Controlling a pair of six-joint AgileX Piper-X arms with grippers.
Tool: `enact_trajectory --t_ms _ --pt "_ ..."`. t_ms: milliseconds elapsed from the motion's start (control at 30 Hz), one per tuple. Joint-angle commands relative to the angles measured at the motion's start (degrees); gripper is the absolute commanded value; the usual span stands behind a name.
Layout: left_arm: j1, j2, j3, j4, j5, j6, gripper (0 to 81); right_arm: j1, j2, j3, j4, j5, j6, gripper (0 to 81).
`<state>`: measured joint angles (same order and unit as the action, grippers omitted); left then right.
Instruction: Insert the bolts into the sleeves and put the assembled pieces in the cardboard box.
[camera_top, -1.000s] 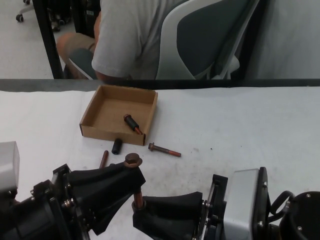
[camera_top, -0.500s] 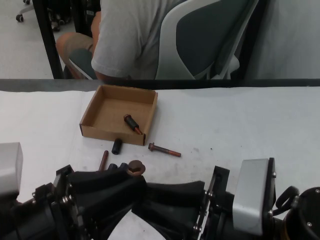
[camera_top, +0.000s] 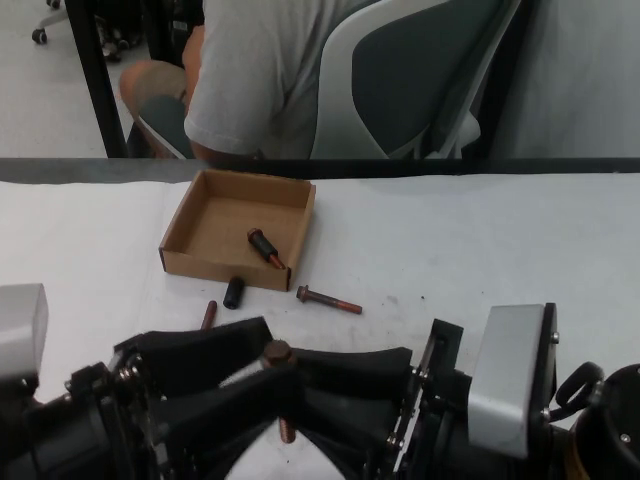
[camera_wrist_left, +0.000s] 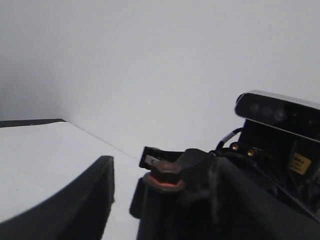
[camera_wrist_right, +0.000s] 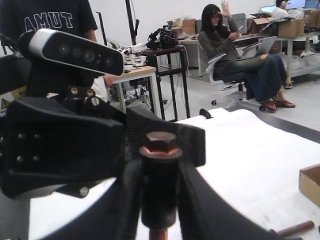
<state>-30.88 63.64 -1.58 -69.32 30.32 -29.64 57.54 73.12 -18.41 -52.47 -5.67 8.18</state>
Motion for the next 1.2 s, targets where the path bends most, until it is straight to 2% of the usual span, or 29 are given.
enact_trajectory --t_ms 0,167,300,400,500,633,867,1000,1167 --pt "1.3 0.0 -0.1 3.6 -0.8 0.7 54.0 -0.1 -2.7 -0.9 -3.2 -0.6 -0.3 0.2" --pt "8.7 -1.0 -0.1 3.5 3.3 -4.2 54.0 -2.4 -7.4 -0.9 3.6 -0.6 2.6 0.2" --pt "12.3 -2.3 -0.1 3.7 6.2 -5.1 53.2 -4.2 -10.8 -1.7 8.8 -0.7 2.8 0.2" --pt "14.0 -2.8 -0.1 4.8 6.2 -5.1 48.3 -5.3 -11.7 -4.6 16.7 -1.3 2.8 0.2" --pt "14.4 -2.8 -0.1 7.8 6.9 -5.1 45.3 -6.2 -11.4 -9.1 27.0 -2.1 2.0 0.2" --pt "14.4 -2.8 -0.9 15.7 7.1 -5.1 45.2 -8.6 -11.2 -14.9 39.1 -2.4 -0.9 0.2" --pt "14.4 -2.5 -7.8 32.4 7.1 -3.0 44.9 -14.6 -9.7 -20.5 49.1 -6.5 2.2 0.2" --pt "14.4 -2.4 -13.8 44.8 7.0 1.2 43.5 -17.0 -7.1 -24.0 52.5 -8.8 2.2 0.2" --pt "14.4 -2.1 -22.4 65.8 1.7 10.1 43.5 -18.9 -2.2 -30.0 56.9 -11.5 2.2 0.2"
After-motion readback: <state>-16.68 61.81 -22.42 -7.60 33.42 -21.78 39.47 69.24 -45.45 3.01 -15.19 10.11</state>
